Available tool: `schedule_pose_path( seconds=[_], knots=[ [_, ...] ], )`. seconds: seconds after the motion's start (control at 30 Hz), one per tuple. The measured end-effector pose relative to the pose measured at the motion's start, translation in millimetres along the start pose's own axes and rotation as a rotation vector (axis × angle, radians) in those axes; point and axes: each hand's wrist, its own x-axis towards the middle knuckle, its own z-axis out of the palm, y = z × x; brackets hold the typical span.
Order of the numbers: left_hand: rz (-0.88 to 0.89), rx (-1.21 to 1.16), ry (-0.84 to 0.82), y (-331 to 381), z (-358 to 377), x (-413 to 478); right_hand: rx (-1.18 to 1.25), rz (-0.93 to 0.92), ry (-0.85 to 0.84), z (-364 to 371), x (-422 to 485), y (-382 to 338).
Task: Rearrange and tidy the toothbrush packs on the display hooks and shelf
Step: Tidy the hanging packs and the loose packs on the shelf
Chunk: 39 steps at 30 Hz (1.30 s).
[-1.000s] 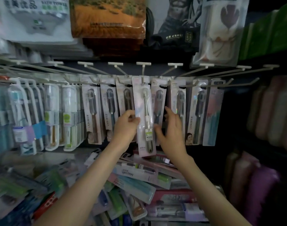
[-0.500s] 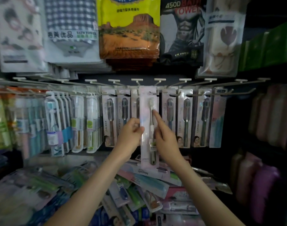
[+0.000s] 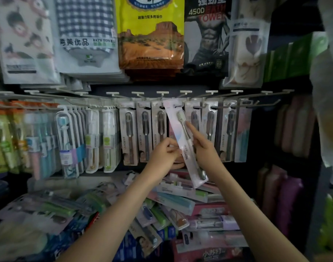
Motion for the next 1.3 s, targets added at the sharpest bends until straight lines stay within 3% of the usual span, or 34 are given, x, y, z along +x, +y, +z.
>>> schedule_pose_path(
  seconds=[0.13,0.27,0.37,0.43,0.53,0.6,0.67,0.73,0.83,1.0,1.13,1.3],
  knots=[
    [0.048,0.079,0.046,-6.4,0.2,-1.0,-0.131,-0.009,-0.033,-22.1,6.4,10.5],
    [0.368,0.411,0.361,-16.8,-3.4,-3.3,-0.298,-0.061,-0.185,-33.0,5.1,12.6],
    [0.455,0.575,0.513,-31.0,-11.2,-2.6,-0.452,-0.114,-0.264,-23.9,5.9,16.1],
    [0.512,0.846,0.479,-46.1,-20.5,-0.2,-0.487,-0.135,-0.336,-14.3,9.3,27.0],
    [0.594,1.299,0.249,-73.8,-41.7,5.7,-0.448,-0.139,-0.472,8.0,8.4,39.6],
    [0.602,1.47,0.164,-86.9,-58.7,7.2,-0.432,-0.14,-0.514,24.7,7.1,45.5],
    [0.613,1.497,0.11,-93.1,-75.4,6.4,-0.397,-0.145,-0.536,41.3,7.3,47.5],
    [0.528,1.471,0.051,-90.5,-91.4,3.5,-0.383,-0.166,-0.593,57.0,8.6,46.8],
    [0.245,1.455,0.021,-88.5,-118.4,-4.7,-0.503,-0.206,-0.692,76.8,11.1,51.1],
    [-0.012,1.451,0.137,-95.1,-174.1,-31.2,-0.599,-0.334,-0.719,115.5,7.4,55.6],
    [-0.152,1.401,0.286,-109.7,-206.4,-55.3,-0.527,-0.269,-0.763,158.4,-1.4,44.9],
    [-0.279,1.268,0.455,-135.2,-245.1,-88.3,-0.555,-0.216,-0.645,215.7,-8.8,35.4]
  ],
)
